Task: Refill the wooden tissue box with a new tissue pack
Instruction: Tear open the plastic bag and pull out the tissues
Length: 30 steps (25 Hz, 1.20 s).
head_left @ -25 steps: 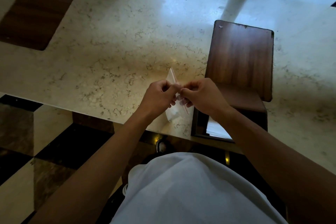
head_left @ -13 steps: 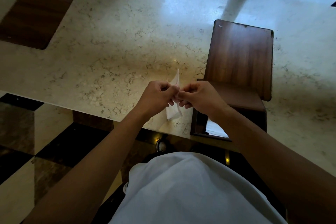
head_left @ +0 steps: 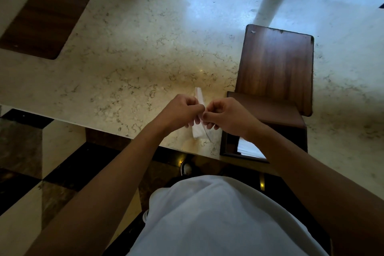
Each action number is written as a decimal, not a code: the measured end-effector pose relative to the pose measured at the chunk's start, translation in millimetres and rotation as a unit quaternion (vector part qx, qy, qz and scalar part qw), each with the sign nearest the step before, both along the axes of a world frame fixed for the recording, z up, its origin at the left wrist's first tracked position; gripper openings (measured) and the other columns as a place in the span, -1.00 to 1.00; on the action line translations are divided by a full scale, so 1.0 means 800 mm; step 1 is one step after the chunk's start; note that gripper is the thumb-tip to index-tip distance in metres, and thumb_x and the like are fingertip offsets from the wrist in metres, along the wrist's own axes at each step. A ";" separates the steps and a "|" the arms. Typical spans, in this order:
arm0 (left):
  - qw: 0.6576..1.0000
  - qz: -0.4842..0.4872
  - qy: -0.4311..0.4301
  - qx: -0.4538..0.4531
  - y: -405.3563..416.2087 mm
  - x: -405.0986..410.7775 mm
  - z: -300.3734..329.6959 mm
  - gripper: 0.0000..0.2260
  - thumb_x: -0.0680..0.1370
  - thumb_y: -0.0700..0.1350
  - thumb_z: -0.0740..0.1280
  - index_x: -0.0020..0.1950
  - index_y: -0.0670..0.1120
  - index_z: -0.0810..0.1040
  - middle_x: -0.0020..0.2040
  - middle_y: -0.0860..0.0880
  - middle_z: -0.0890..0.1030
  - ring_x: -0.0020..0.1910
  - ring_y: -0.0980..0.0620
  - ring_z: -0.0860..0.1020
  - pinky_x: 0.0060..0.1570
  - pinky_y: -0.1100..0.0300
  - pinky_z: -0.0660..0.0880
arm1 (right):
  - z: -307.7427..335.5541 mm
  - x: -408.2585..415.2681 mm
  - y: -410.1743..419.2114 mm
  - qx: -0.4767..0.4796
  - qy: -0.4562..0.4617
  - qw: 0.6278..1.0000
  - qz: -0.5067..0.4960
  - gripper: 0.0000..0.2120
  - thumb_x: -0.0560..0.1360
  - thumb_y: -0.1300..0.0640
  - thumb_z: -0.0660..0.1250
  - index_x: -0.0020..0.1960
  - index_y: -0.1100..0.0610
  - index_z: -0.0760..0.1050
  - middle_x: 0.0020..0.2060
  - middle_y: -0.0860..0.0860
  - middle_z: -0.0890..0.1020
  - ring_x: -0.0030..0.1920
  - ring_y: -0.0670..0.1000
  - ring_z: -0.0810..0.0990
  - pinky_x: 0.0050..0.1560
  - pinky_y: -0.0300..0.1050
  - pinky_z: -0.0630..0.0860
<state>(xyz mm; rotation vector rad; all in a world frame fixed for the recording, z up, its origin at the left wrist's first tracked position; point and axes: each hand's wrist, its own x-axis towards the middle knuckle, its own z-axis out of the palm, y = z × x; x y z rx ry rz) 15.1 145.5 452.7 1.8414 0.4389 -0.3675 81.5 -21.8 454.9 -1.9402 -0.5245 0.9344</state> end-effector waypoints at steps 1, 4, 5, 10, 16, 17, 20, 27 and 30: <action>1.000 -0.014 0.012 0.000 0.000 0.001 0.000 -0.80 0.42 -0.10 0.29 -0.24 -0.19 0.63 -0.39 -0.05 0.62 -0.40 0.04 0.53 -0.32 0.11 0.47 | 0.002 0.000 0.001 -0.017 -0.040 0.999 0.029 -0.85 0.58 0.10 0.39 -0.09 0.17 0.62 -0.28 -0.01 0.72 -0.29 -0.08 0.69 -0.25 -0.21 0.61; 0.999 -0.021 0.019 -0.016 -0.004 0.000 -0.001 -0.76 0.46 -0.08 0.25 -0.39 -0.08 0.55 -0.46 -0.03 0.54 -0.45 0.04 0.47 -0.36 0.12 0.42 | 0.004 -0.002 0.007 -0.074 -0.162 0.979 0.099 -0.78 0.61 0.05 0.26 -0.05 0.17 0.58 -0.25 0.06 0.68 -0.24 0.11 0.67 -0.16 0.12 0.65; 0.999 -0.012 0.011 -0.029 -0.006 0.000 -0.001 -0.72 0.48 -0.08 0.23 -0.43 -0.06 0.51 -0.47 -0.03 0.51 -0.46 0.03 0.44 -0.36 0.12 0.41 | 0.003 -0.002 0.009 -0.073 -0.187 0.974 0.107 -0.78 0.61 0.07 0.22 -0.04 0.18 0.57 -0.25 0.08 0.66 -0.24 0.13 0.64 -0.16 0.17 0.62; 0.993 0.035 -0.040 -0.107 -0.007 -0.003 0.001 -0.68 0.53 -0.14 0.18 -0.43 -0.07 0.46 -0.46 -0.04 0.46 -0.47 0.02 0.39 -0.40 0.12 0.39 | 0.006 0.002 0.012 -0.015 -0.188 0.979 0.074 -0.75 0.62 0.21 0.19 -0.19 0.19 0.52 -0.36 -0.01 0.56 -0.37 -0.12 0.50 -0.34 -0.10 0.46; 0.984 0.051 -0.081 -0.153 -0.012 -0.002 -0.002 -0.59 0.59 -0.19 0.18 -0.47 0.00 0.39 -0.49 0.07 0.33 -0.48 0.09 0.25 -0.44 0.19 0.25 | 0.004 -0.001 0.016 0.016 -0.158 0.987 0.002 -0.74 0.58 0.24 0.26 -0.29 0.16 0.49 -0.44 -0.09 0.47 -0.48 -0.19 0.39 -0.43 -0.34 0.30; 0.984 0.058 -0.079 -0.151 -0.012 -0.001 -0.002 -0.59 0.58 -0.18 0.19 -0.48 0.02 0.38 -0.49 0.08 0.31 -0.48 0.09 0.23 -0.45 0.18 0.22 | 0.003 -0.001 0.016 0.018 -0.159 0.987 -0.005 -0.75 0.58 0.24 0.26 -0.28 0.18 0.50 -0.45 -0.08 0.46 -0.48 -0.18 0.37 -0.43 -0.32 0.29; 0.990 0.071 -0.077 -0.099 -0.014 0.005 -0.002 -0.61 0.53 -0.11 0.23 -0.52 0.06 0.36 -0.52 0.09 0.30 -0.50 0.09 0.21 -0.47 0.18 0.21 | 0.001 -0.003 0.014 0.026 -0.174 0.984 -0.036 -0.75 0.57 0.23 0.30 -0.29 0.14 0.49 -0.47 -0.06 0.45 -0.50 -0.16 0.34 -0.45 -0.25 0.30; 0.972 -0.011 -0.057 0.229 0.020 0.006 -0.001 -0.67 0.48 -0.04 0.35 -0.47 -0.04 0.41 -0.54 0.07 0.37 -0.60 0.15 0.24 -0.56 0.30 0.20 | 0.002 0.034 -0.023 -0.094 -0.287 0.947 -0.107 -0.77 0.54 0.12 0.35 -0.25 0.20 0.50 -0.42 0.08 0.56 -0.44 0.02 0.47 -0.34 0.03 0.55; 0.962 -0.042 -0.049 0.264 0.033 0.005 0.002 -0.67 0.47 -0.06 0.40 -0.46 -0.12 0.46 -0.52 -0.01 0.42 -0.59 0.14 0.27 -0.50 0.25 0.22 | 0.004 0.031 -0.033 -0.128 -0.328 0.934 -0.060 -0.79 0.55 0.10 0.32 -0.23 0.15 0.48 -0.41 0.06 0.56 -0.42 0.10 0.56 -0.32 0.12 0.62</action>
